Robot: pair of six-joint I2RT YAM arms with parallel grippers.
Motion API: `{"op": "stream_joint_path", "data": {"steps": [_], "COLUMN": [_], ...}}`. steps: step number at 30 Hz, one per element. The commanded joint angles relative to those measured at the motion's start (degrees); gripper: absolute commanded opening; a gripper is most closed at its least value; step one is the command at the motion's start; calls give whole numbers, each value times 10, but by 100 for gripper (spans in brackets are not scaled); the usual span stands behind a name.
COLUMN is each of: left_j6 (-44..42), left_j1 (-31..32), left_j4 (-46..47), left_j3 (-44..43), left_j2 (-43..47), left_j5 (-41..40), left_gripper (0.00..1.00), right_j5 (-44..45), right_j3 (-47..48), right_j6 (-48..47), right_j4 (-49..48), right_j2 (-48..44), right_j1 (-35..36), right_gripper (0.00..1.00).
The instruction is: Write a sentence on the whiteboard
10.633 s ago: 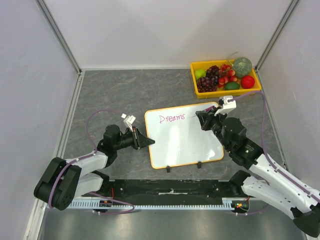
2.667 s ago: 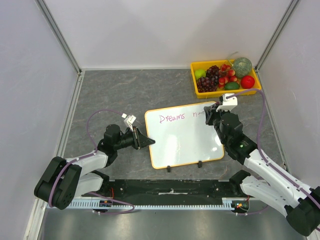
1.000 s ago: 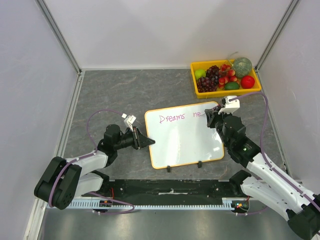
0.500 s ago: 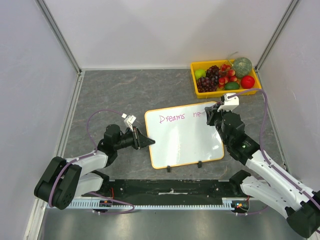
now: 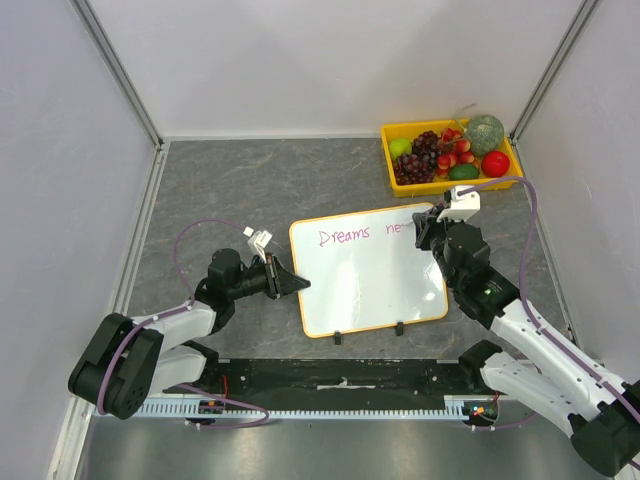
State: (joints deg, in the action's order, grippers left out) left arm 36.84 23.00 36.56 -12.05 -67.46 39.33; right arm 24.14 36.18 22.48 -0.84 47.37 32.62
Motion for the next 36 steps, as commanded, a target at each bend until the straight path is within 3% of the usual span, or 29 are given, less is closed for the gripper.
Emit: {"op": "stream_joint_path", "data": {"steps": [1,36], "left_j6": [-55,-55], "left_j1": [2,1], "left_j4": [-30,-31], "left_j3": [0,-1], "left_j2": [-7,-8], "left_j5": [-39,-41], "left_gripper": [2,2], "right_j5": [17,-30], "right_j3": [-9,15], "right_j6": [-3,-5], "right_j4": [-13,-14], "right_j2": [0,16], "right_j1": [-6,-22], "right_gripper": [0,0]}}
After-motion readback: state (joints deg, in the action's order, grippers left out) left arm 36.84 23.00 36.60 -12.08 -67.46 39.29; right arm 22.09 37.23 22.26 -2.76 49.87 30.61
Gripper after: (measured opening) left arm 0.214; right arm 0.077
